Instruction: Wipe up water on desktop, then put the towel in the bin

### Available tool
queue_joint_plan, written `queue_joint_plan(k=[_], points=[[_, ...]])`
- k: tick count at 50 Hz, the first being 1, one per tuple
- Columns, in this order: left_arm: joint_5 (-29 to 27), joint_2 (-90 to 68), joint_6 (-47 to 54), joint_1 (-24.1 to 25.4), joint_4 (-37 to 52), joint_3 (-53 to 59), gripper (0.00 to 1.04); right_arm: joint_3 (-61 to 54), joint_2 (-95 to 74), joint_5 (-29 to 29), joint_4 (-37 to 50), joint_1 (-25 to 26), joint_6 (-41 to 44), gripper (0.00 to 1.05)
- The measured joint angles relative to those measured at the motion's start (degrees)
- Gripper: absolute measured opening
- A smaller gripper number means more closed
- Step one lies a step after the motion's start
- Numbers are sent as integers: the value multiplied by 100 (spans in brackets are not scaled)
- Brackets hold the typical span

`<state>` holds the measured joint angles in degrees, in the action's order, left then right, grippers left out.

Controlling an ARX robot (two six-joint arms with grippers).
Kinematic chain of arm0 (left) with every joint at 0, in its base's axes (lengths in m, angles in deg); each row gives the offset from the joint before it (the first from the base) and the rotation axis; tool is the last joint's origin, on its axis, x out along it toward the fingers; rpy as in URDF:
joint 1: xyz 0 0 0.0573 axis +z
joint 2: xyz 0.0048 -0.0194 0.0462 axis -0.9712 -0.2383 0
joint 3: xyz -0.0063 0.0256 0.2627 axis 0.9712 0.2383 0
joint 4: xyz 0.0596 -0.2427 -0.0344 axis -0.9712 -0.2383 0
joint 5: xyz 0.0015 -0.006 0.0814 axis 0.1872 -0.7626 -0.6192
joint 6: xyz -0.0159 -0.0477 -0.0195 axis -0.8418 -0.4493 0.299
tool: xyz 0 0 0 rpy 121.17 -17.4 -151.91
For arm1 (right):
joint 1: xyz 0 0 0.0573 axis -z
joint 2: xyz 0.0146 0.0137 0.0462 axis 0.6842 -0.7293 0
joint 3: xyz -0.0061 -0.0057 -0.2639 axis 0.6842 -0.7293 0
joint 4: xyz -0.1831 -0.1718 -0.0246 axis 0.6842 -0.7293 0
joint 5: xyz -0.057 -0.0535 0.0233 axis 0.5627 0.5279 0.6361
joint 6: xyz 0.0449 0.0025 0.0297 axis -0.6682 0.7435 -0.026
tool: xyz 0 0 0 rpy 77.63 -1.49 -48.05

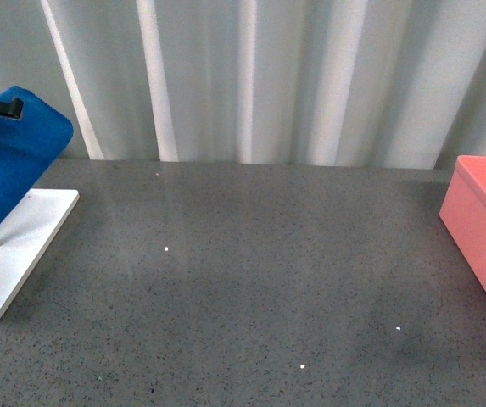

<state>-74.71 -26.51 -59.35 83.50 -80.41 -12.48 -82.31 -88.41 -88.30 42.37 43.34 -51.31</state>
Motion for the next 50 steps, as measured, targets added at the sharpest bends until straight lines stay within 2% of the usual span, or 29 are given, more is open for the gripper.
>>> queue_joint_plan(k=[3,24,39,50], points=[[105,72,-70,0,0,37,3,0,0,-2,0,-2,0,98],[713,743,-302,-260,72,188,4,0,0,0,0,0,0,98],[2288,1296,-1692,-487,-223,-428,4,0,0,0,0,0,0,98],[2892,1709,-2426,-640,17,-662,4,0,0,0,0,0,0,98]])
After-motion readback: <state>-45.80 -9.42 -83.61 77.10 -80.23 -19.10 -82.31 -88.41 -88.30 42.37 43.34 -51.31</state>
